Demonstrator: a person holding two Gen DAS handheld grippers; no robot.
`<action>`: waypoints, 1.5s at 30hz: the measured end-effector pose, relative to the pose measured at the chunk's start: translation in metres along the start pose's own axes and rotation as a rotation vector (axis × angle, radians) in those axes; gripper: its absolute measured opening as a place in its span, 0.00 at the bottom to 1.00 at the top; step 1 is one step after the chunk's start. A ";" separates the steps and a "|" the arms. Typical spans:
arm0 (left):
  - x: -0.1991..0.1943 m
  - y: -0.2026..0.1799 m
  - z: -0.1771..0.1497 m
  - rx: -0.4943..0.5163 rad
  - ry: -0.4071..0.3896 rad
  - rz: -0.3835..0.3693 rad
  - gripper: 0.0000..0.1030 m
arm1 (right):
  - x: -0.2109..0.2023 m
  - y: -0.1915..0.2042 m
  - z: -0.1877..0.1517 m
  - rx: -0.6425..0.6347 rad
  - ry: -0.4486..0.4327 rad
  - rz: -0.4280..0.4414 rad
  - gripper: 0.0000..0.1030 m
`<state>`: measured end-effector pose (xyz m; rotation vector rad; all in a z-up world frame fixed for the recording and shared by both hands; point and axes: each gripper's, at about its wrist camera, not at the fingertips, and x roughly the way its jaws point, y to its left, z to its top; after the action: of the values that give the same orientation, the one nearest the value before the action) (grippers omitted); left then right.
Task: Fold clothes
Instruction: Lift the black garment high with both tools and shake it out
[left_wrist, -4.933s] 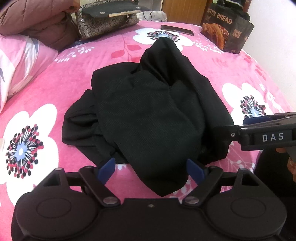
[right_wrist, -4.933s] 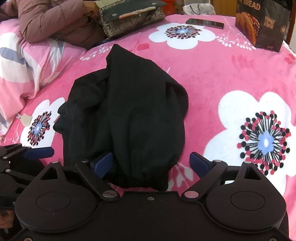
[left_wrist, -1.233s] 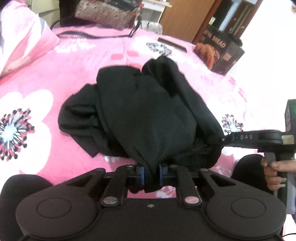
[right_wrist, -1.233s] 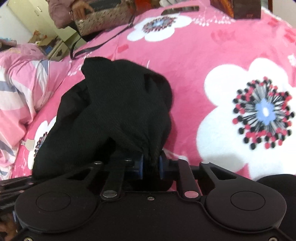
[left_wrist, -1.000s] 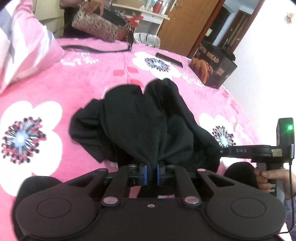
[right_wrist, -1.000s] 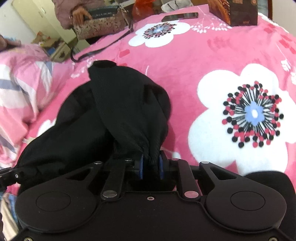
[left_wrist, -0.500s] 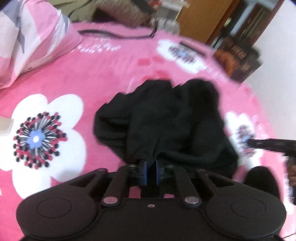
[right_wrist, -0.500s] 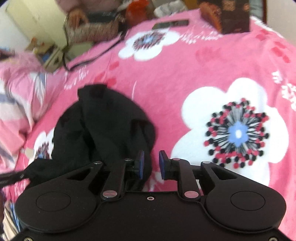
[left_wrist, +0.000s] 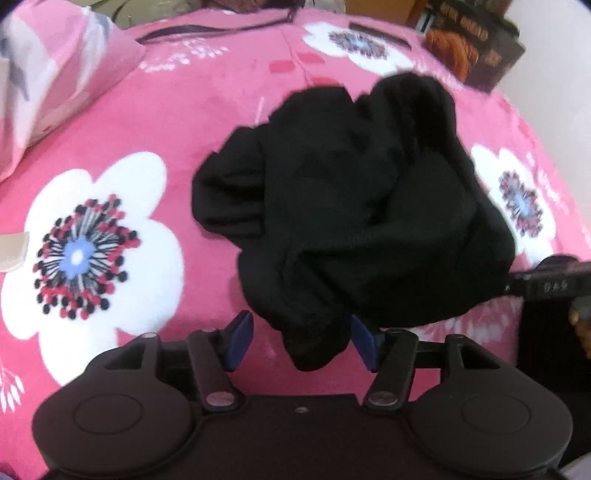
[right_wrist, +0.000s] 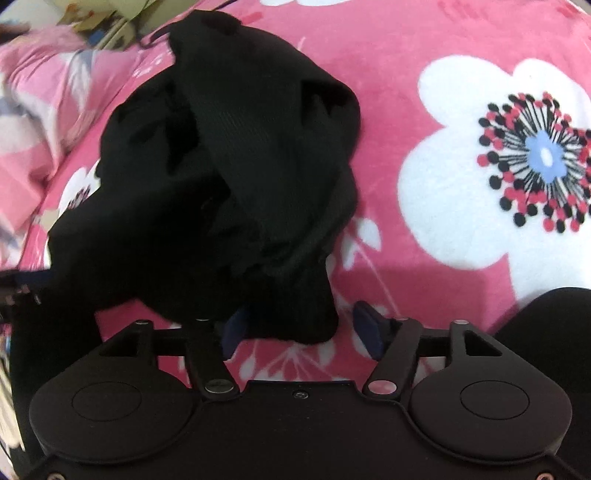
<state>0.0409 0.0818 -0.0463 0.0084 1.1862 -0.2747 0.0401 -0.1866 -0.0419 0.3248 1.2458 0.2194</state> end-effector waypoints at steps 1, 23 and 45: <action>0.004 -0.001 0.001 -0.002 0.007 -0.002 0.55 | 0.002 0.002 0.001 0.003 -0.006 -0.004 0.68; -0.005 -0.031 -0.019 0.033 -0.008 -0.173 0.17 | -0.025 0.023 -0.021 0.000 -0.146 -0.014 0.11; -0.260 -0.087 0.041 0.210 -0.590 -0.317 0.15 | -0.255 0.027 0.012 -0.112 -0.714 0.221 0.11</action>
<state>-0.0304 0.0458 0.2187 -0.0733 0.5633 -0.6327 -0.0267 -0.2493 0.1979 0.3984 0.4898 0.3259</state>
